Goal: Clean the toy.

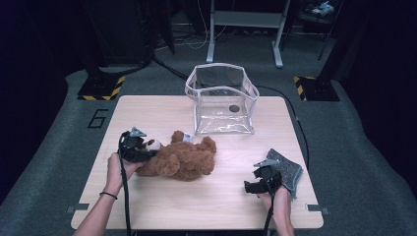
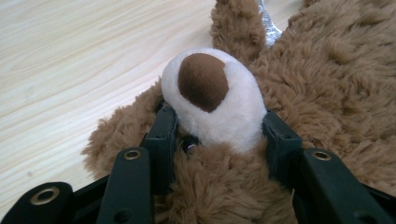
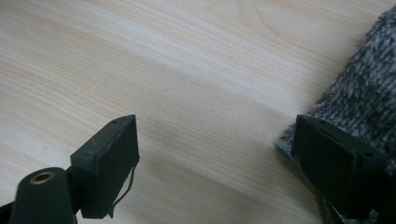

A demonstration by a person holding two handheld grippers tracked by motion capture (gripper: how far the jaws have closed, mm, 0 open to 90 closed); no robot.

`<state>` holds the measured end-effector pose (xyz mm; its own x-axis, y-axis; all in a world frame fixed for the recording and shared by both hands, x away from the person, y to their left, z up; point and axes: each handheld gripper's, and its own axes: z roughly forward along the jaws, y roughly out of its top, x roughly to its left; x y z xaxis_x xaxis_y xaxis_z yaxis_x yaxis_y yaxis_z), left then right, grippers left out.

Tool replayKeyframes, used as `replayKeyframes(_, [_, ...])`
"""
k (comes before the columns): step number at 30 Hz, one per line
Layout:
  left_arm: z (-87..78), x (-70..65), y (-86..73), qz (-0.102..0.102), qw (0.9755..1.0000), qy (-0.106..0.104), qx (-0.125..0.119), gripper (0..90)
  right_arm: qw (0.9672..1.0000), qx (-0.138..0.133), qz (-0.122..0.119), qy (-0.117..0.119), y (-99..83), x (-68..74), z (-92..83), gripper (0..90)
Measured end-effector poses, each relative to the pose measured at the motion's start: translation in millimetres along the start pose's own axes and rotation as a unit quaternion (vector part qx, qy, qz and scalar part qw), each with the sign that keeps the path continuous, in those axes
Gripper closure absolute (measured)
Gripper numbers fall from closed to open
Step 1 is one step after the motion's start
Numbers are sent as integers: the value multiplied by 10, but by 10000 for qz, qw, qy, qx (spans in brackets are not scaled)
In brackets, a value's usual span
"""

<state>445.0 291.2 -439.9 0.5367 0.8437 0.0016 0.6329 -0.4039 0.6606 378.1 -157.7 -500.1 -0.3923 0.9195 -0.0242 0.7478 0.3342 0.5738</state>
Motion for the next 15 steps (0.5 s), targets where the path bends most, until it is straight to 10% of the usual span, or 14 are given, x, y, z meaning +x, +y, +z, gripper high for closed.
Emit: replayKeyframes(15, [-77,484,-75,-21,9998,176,56,543,10000,46,0,56,64,42,142,142])
